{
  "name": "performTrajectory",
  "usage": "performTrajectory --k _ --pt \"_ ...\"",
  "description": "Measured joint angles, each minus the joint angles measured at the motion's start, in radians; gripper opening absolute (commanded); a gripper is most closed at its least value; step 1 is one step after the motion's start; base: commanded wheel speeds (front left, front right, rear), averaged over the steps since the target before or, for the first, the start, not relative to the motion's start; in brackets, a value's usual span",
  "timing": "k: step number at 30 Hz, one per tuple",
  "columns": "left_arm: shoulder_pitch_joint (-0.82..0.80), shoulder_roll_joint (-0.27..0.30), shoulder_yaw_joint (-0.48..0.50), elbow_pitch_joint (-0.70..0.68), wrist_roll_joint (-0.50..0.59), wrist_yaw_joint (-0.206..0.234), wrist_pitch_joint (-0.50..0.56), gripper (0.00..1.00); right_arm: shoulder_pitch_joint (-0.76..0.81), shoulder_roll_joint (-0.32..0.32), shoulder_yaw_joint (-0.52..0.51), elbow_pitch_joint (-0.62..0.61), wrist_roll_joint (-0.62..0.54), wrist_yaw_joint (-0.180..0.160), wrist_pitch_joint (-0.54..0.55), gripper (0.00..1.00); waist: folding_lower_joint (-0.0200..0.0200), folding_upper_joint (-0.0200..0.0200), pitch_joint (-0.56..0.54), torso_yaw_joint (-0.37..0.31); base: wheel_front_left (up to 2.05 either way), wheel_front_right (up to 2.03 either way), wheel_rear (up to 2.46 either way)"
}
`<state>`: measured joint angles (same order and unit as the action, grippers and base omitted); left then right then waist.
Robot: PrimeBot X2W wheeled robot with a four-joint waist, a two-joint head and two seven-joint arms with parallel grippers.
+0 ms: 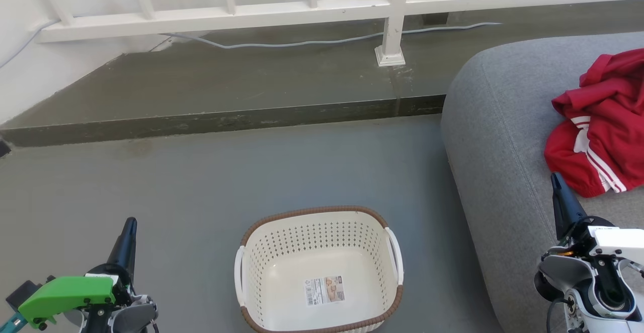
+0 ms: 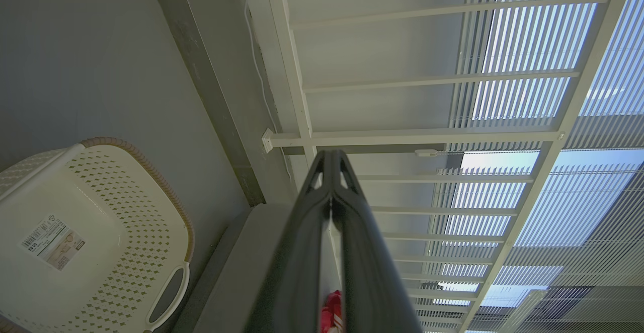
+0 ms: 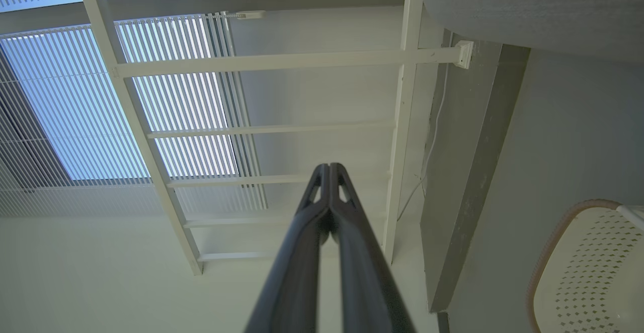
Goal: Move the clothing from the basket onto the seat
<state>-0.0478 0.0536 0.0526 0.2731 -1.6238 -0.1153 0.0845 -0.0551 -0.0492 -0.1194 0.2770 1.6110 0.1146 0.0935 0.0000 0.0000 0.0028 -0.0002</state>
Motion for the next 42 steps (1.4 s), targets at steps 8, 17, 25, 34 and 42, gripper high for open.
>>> performTrajectory --k 8,17,25,34,42 --pt "-0.004 0.000 0.001 0.002 0.000 0.000 0.003 0.00 0.000 0.000 0.000 0.000 0.000 0.000 0.000 0.00 0.0000 0.0000 0.000 0.000 0.00 0.00 0.00" --pt "-0.007 0.000 0.001 0.004 0.000 0.000 0.003 0.00 0.000 0.000 -0.001 0.000 0.000 0.000 0.000 0.00 0.0000 0.0000 0.000 0.000 0.00 0.00 0.00" --pt "-0.009 0.000 0.002 0.004 0.000 0.000 0.003 0.00 0.000 0.000 -0.001 0.000 0.000 0.000 0.000 0.00 0.0000 0.0000 0.000 0.000 0.00 0.00 0.00" --pt "-0.009 0.000 0.002 0.005 0.000 0.000 0.003 0.00 0.000 0.000 -0.001 0.000 0.000 0.003 0.002 0.00 0.0000 0.0000 0.000 0.000 0.00 0.00 0.00" --pt "-0.009 -0.001 0.003 0.006 0.000 -0.007 0.003 0.00 0.000 0.001 -0.001 0.000 0.000 0.004 0.002 0.00 0.0000 0.0000 0.000 0.000 0.00 0.00 0.00"
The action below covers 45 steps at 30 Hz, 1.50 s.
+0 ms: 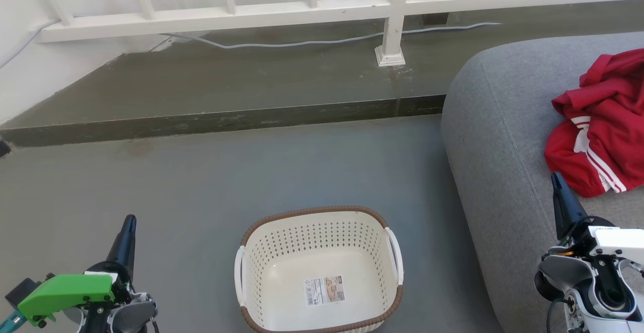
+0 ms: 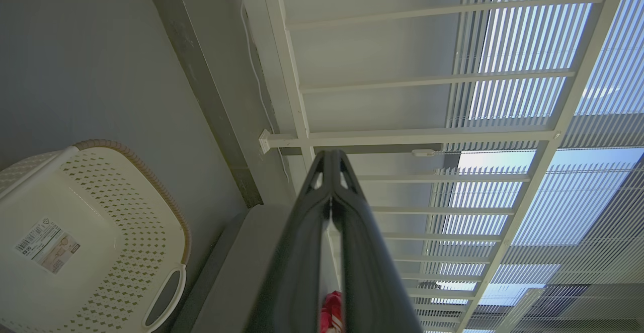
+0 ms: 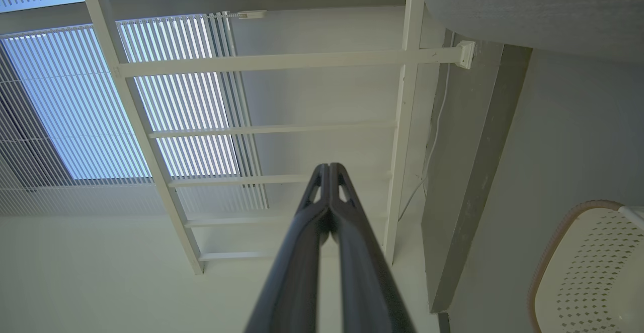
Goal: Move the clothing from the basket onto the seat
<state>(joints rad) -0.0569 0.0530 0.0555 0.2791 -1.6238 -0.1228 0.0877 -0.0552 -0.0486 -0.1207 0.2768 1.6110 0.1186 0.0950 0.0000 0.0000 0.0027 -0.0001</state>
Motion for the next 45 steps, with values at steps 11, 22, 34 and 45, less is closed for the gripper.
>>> performTrajectory --k 11,22,34,45 --pt "0.000 0.000 0.000 0.001 0.000 0.000 0.000 0.00 0.000 0.000 0.000 0.000 0.000 0.000 0.000 0.00 0.0000 0.0000 0.000 0.000 0.00 0.00 0.00" --pt "0.000 0.000 0.001 0.002 0.000 0.000 0.001 0.00 0.000 0.000 -0.001 0.000 0.000 0.000 0.000 0.00 0.0000 0.0000 0.000 0.000 0.00 0.00 0.00" --pt "0.000 -0.001 0.001 0.002 0.000 0.000 0.001 0.00 0.000 0.001 -0.001 0.000 0.000 0.000 0.000 0.00 0.0000 0.0000 0.000 0.000 0.00 0.00 0.00" --pt "0.000 -0.001 0.002 0.002 0.000 0.000 0.001 0.00 0.000 0.002 -0.001 0.000 0.000 0.000 0.003 0.00 0.0000 0.0000 0.000 0.000 0.00 0.00 0.00"
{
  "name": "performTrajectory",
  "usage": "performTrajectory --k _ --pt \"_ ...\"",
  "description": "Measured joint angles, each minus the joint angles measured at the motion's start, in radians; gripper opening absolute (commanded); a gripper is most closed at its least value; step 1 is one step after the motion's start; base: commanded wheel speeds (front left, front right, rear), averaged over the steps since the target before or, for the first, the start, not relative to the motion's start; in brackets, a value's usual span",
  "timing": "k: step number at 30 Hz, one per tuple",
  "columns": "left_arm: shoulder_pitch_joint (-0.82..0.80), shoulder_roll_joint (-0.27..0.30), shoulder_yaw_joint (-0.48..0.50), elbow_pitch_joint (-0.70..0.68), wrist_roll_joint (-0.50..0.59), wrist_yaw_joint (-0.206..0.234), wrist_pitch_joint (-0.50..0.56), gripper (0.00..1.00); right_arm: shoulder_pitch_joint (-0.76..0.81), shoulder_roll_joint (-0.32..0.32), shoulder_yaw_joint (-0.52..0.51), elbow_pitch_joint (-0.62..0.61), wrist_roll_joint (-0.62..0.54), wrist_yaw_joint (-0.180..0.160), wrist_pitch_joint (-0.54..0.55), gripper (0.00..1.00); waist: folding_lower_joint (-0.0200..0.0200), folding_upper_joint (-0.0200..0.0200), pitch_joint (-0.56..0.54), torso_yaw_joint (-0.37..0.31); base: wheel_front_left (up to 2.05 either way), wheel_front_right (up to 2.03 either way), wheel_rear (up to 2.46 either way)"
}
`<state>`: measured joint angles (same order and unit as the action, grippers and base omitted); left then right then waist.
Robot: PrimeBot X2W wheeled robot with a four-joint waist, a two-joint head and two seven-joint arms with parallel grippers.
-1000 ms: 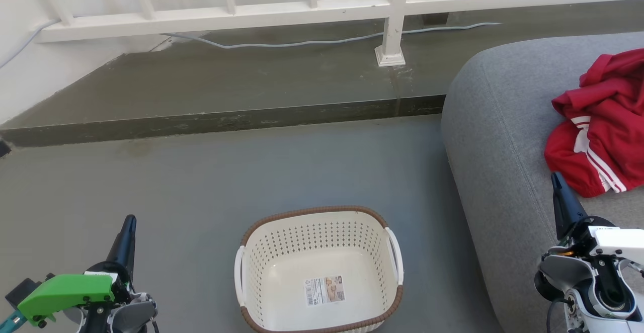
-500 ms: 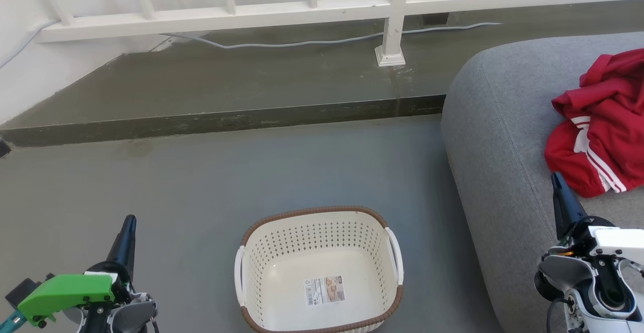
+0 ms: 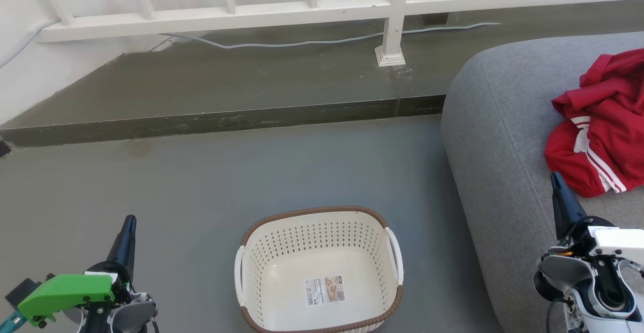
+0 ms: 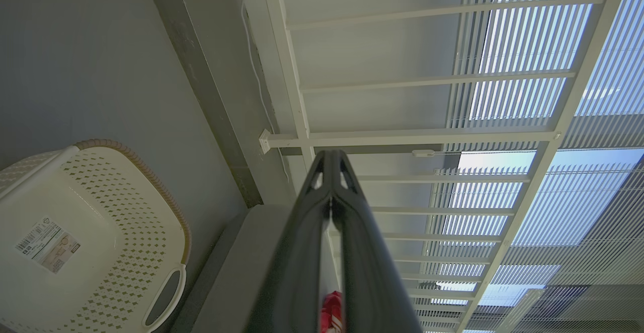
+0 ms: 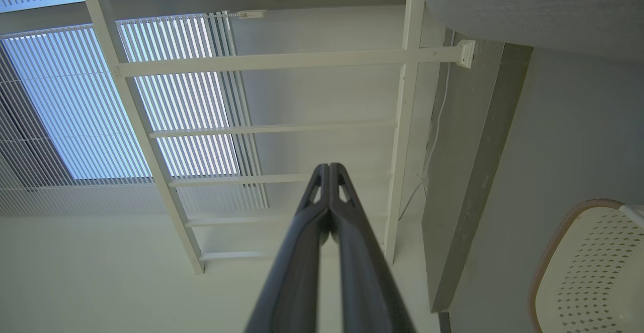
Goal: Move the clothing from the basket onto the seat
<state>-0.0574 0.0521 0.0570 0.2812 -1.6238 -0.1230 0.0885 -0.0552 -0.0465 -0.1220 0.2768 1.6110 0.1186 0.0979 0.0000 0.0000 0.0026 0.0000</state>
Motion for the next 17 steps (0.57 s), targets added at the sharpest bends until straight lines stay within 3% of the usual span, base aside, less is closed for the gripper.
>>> performTrajectory --k 17 --pt "0.000 0.000 0.001 0.000 0.000 0.000 0.000 0.00 0.000 0.001 0.000 0.000 0.000 0.000 0.000 0.00 0.0000 0.0000 0.000 0.000 0.00 0.00 0.00"
